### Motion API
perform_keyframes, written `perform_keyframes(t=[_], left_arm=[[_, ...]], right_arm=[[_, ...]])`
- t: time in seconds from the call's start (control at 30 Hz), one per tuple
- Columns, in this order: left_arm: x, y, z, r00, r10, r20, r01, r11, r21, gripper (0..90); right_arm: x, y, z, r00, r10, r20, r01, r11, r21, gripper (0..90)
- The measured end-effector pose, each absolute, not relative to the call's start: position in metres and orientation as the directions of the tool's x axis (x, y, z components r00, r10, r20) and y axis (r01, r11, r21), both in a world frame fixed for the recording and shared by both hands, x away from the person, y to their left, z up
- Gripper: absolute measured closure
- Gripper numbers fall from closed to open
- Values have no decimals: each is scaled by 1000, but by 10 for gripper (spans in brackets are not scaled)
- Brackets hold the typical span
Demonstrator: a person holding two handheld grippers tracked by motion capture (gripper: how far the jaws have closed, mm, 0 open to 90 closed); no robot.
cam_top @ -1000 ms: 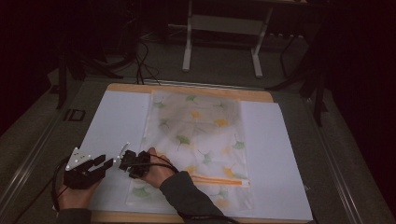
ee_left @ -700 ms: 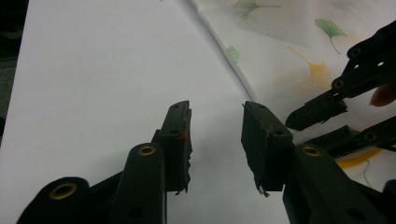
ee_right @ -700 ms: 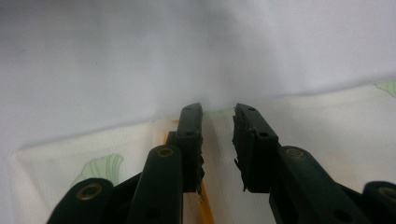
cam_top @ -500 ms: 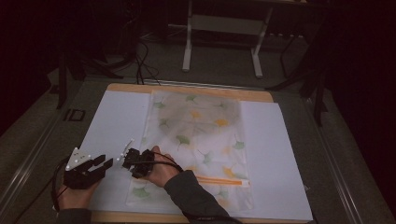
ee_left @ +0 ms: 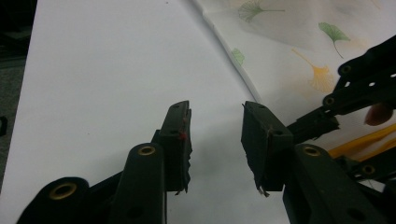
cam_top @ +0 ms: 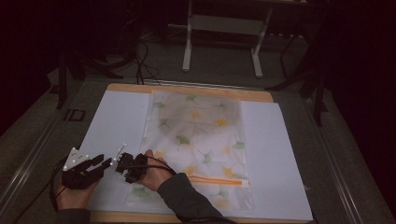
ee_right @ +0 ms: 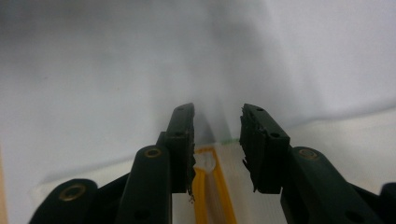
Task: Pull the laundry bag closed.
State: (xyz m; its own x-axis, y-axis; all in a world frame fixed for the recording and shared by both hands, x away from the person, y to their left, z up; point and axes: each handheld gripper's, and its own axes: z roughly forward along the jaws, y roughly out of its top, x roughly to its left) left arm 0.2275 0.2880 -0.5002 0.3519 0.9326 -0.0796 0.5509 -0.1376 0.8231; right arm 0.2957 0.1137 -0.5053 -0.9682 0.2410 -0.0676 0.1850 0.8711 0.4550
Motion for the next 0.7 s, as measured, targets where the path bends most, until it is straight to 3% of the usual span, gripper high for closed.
perform_keyframes(t=[0.7], left_arm=[[228, 287, -501, 352, 933, -79, 553, -138, 822, 623]], right_arm=[[301, 101, -501, -985, 174, 6, 164, 921, 354, 772]])
